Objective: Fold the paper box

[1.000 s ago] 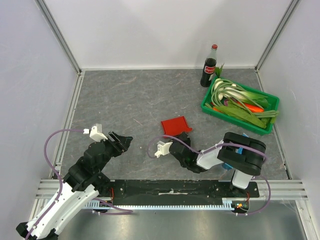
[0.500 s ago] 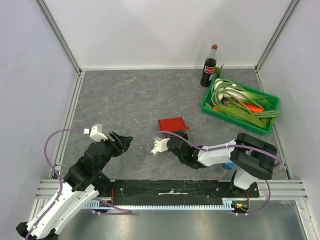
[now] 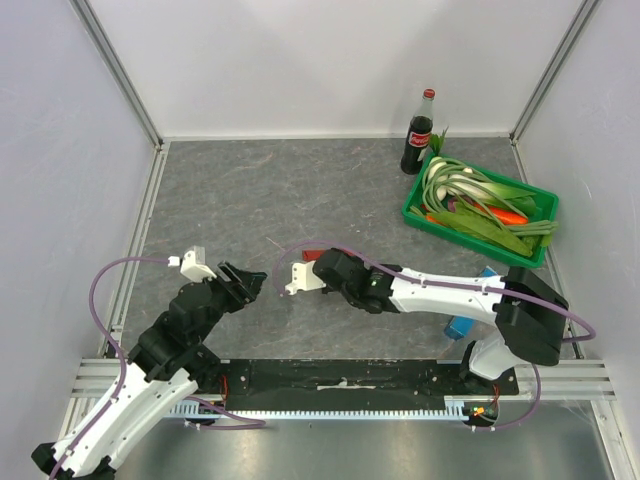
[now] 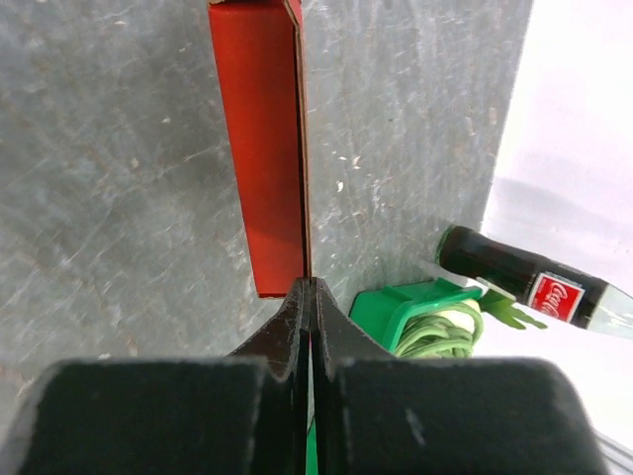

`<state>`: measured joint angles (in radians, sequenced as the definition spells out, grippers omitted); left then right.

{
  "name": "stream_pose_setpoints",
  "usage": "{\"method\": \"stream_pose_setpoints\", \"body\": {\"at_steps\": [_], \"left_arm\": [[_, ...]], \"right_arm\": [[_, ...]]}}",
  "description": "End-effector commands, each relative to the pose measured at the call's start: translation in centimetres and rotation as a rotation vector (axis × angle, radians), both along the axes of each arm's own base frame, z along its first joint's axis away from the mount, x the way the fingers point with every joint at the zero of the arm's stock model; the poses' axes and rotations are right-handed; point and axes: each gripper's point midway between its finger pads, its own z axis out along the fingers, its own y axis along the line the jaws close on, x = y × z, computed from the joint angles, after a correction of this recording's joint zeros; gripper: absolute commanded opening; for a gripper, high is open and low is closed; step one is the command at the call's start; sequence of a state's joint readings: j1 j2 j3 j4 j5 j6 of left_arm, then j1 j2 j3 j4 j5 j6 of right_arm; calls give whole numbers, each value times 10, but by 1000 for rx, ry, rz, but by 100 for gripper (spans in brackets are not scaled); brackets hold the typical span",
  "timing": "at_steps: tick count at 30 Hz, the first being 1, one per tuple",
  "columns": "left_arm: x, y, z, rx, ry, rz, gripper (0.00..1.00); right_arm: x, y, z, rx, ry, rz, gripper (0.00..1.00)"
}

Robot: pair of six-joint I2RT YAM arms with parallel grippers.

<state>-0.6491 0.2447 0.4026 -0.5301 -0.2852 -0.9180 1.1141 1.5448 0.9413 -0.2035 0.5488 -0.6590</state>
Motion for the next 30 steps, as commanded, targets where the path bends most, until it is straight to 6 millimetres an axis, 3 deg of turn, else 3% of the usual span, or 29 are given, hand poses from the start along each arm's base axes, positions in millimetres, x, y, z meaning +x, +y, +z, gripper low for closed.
{"method": "stream_pose_setpoints", "body": {"at_steps": [1, 8, 12, 25, 30], "left_arm": [[6, -4, 7, -11, -30, -7, 70], [7, -13, 0, 0, -39, -54, 70], [7, -23, -6, 2, -48, -107, 70], [6, -41, -33, -8, -60, -202, 68], [6, -52, -33, -45, -97, -250, 70]], "right_arm": [[-29, -18, 4, -70, 201, -3, 0], [-48, -19, 17, -67, 334, 32, 0], [-52, -23, 14, -92, 436, 42, 0], [-27, -14, -8, -110, 605, 6, 0], [-12, -11, -11, -95, 598, -28, 5]]}}
